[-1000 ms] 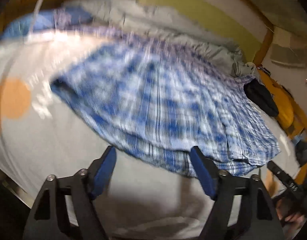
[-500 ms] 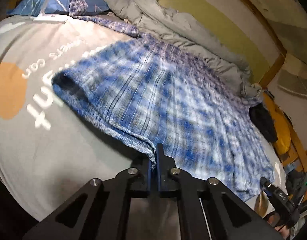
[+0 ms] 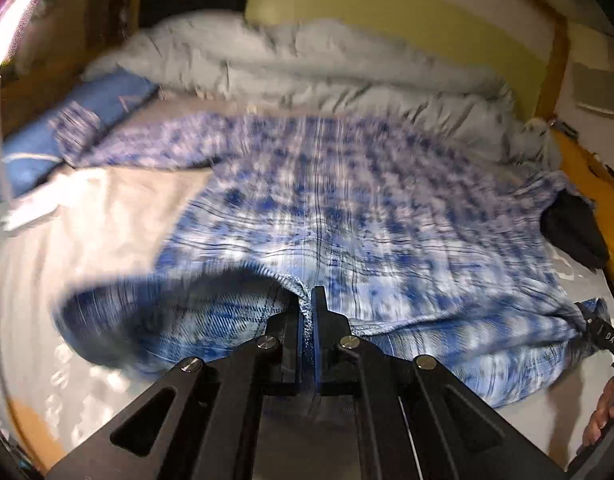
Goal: Fold large clothes
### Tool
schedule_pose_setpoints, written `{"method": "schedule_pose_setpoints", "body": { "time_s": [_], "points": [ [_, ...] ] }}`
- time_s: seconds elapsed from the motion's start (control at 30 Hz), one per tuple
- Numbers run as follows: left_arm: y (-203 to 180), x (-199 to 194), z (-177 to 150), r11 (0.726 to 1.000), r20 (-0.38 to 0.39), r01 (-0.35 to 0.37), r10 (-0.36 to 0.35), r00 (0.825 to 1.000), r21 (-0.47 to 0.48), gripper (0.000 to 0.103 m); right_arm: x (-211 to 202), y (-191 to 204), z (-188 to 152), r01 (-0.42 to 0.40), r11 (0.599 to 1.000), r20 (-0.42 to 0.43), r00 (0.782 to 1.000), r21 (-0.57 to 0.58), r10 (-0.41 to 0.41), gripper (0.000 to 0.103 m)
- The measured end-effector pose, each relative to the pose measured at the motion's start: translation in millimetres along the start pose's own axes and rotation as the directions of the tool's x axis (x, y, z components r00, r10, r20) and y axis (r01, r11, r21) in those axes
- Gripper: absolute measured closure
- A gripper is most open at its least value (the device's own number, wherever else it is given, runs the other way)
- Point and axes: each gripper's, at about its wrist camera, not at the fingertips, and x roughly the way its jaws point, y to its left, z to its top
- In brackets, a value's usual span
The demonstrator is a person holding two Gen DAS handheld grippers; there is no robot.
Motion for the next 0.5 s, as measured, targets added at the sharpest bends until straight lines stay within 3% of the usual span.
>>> {"method": "schedule_pose_setpoints", "body": {
  "time_s": [0.13,0.23,0.3,0.33,0.37,0.4,0.5],
  "points": [
    [8.8,43.5,7.8,1.0,-0.076,0.007,-0.008,0.997,-0.011,0.099,44.5,-1.0,15.3,-0.02,1.0,-0.091,0.996,0.016,0.021,0.099],
    [14.2,53.8,1.5,0.999,-0.091,0.04,-0.043,0.995,-0.029,0.097,52.5,-4.2,16.7,-0.035,0.999,-0.111,0.993,0.03,0.038,0.094],
    [17.0,49.6,0.3,0.998,-0.082,0.053,-0.055,0.995,-0.029,0.079,45.8,-6.0,17.4,-0.041,0.999,-0.092,0.995,0.021,0.042,0.069],
    [16.1,45.6,0.6,0.998,-0.067,0.053,-0.055,0.996,-0.022,0.049,41.3,-6.5,18.7,-0.036,0.999,-0.076,0.996,0.012,0.037,0.042],
    [16.3,37.7,0.5,0.999,-0.035,0.05,-0.05,0.998,-0.008,0.019,32.1,-8.3,19.0,-0.037,0.999,-0.044,0.998,-0.001,0.037,0.023],
    [15.2,26.1,-0.4,0.999,0.016,0.041,-0.041,0.999,0.01,0.013,22.5,-10.0,19.2,-0.043,0.999,-0.011,0.999,-0.013,0.043,0.02],
    [7.3,-9.2,-4.1,0.994,0.142,0.05,-0.064,0.988,0.101,0.01,-0.3,-13.8,20.2,-0.052,0.997,0.041,0.998,-0.064,0.055,0.012]
  ]
}}
